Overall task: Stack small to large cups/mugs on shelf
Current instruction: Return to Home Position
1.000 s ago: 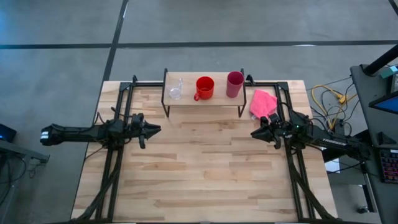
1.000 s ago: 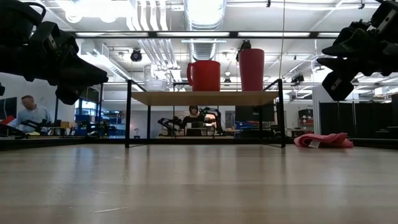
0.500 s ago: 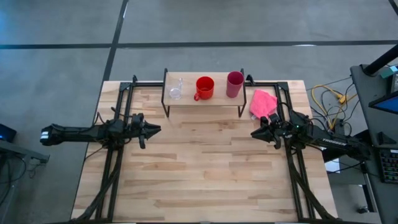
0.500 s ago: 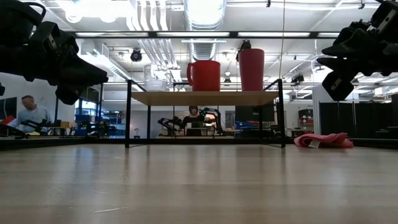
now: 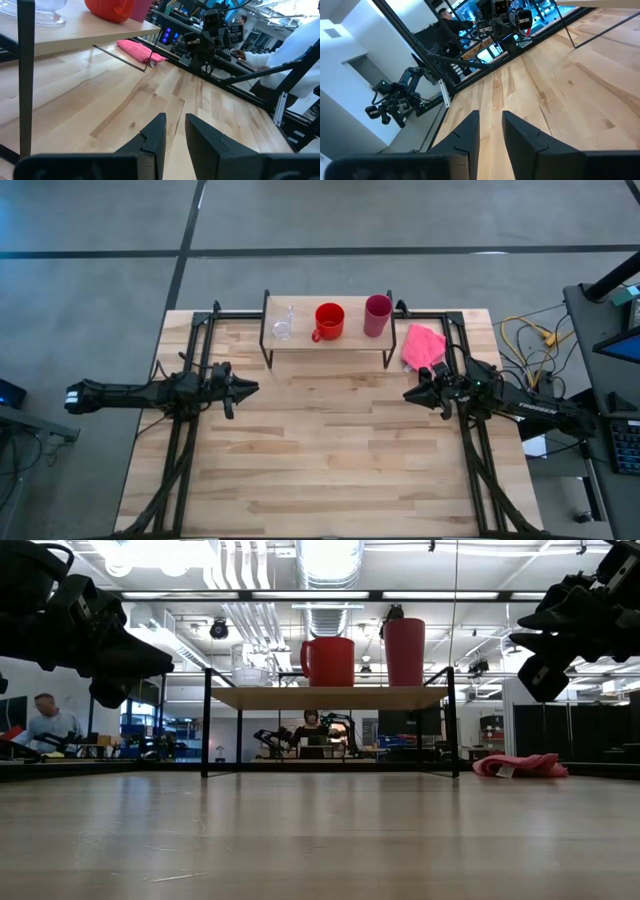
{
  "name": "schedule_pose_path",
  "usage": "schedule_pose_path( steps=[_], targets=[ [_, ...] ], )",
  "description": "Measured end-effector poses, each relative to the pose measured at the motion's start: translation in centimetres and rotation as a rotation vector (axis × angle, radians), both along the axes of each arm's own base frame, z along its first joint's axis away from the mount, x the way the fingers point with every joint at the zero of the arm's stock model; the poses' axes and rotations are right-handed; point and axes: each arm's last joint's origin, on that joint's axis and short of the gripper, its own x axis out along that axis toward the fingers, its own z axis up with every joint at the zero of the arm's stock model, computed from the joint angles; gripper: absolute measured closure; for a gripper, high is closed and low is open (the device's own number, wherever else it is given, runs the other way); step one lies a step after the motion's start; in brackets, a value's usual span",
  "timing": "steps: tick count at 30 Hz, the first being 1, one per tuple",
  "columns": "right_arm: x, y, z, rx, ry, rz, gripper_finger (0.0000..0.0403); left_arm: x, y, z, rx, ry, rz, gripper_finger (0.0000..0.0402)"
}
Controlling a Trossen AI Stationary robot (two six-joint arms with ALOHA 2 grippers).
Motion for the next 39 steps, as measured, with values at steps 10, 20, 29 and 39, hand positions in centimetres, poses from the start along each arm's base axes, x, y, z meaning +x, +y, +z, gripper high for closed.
schedule_pose_path(
  steps=[10,20,29,39],
  targets=[
    [0.0,0.0,0.0,0.0,0.0,0.0,0.0332,0.0,0.0,0.0,0.0,0.0,0.0,0.0343],
    [0.0,0.0,0.0,0.0,0.0,0.0,0.0323,0.0,0.0,0.0,0.0,0.0,0.0,0.0343],
    [0.0,0.0,0.0,0.0,0.0,0.0,0.0334,0.0,0.0,0.0,0.0,0.0,0.0,0.0343],
    [0.0,0.0,0.0,0.0,0.0,0.0,0.0328,0.0,0.0,0.0,0.0,0.0,0.0,0.0343]
  ],
)
